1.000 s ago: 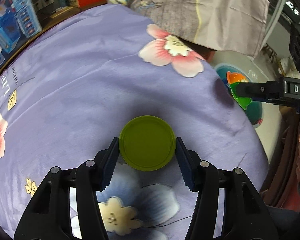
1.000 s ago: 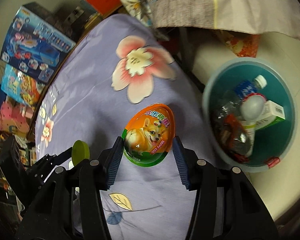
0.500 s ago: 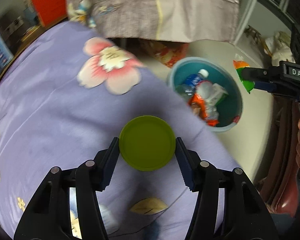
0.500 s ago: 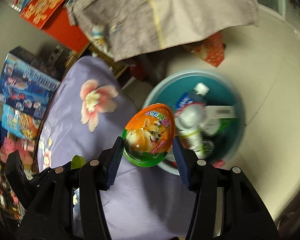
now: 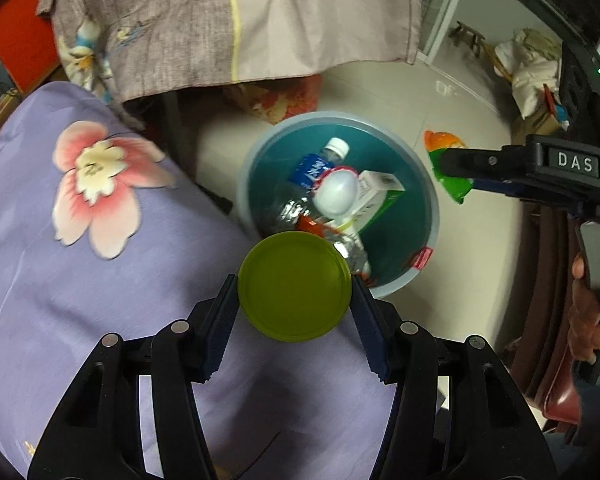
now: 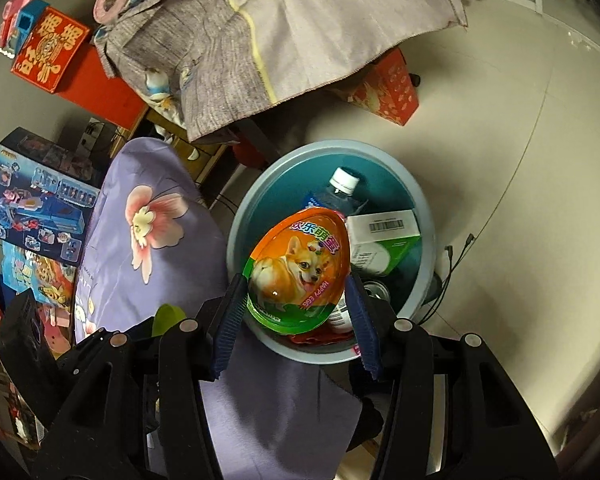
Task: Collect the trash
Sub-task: 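Carry the green lid and toy egg over the teal bin and open both tools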
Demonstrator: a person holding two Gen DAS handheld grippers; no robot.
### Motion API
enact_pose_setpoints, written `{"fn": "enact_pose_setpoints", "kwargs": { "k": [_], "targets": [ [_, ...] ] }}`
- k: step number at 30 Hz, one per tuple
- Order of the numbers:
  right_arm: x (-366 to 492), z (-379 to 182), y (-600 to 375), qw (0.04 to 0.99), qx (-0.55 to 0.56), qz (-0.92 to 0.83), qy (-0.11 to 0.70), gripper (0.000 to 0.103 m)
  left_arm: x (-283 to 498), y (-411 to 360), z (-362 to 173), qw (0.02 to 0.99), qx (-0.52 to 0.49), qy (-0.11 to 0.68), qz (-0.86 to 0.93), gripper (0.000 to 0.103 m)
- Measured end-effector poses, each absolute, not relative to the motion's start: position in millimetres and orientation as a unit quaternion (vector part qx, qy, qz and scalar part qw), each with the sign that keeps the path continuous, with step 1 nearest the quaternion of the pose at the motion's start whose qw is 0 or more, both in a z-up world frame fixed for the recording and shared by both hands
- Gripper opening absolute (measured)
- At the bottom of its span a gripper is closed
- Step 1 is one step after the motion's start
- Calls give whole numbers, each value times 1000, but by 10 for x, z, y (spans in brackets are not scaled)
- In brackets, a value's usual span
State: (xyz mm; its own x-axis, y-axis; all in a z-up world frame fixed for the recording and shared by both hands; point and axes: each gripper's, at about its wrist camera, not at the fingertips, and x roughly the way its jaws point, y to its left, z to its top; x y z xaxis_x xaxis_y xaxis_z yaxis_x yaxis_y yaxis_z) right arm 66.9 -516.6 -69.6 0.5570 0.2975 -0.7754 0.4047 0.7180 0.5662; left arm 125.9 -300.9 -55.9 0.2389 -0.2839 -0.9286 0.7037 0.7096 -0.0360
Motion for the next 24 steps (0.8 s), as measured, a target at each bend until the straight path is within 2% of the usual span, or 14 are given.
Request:
{"fn": "enact_pose_setpoints", "kwargs": {
  "k": [17, 20, 23, 24],
  "targets": [
    [929, -773, -5305, 792, 368, -40, 485, 49, 1563, -3415, -853, 744, 169, 551, -338, 58],
    [963, -762, -5320, 793, 363, -44, 488, 49, 1638, -3449, -910, 743, 162, 555, -337, 65],
    [998, -757, -5320, 792, 360, -46, 491, 49, 1684, -3432, -930, 745, 156, 558, -330, 77],
    [1013, -757, -5314, 792, 358, -46, 493, 49, 1691, -3416, -926, 748, 156, 556, -327, 77]
  ]
}}
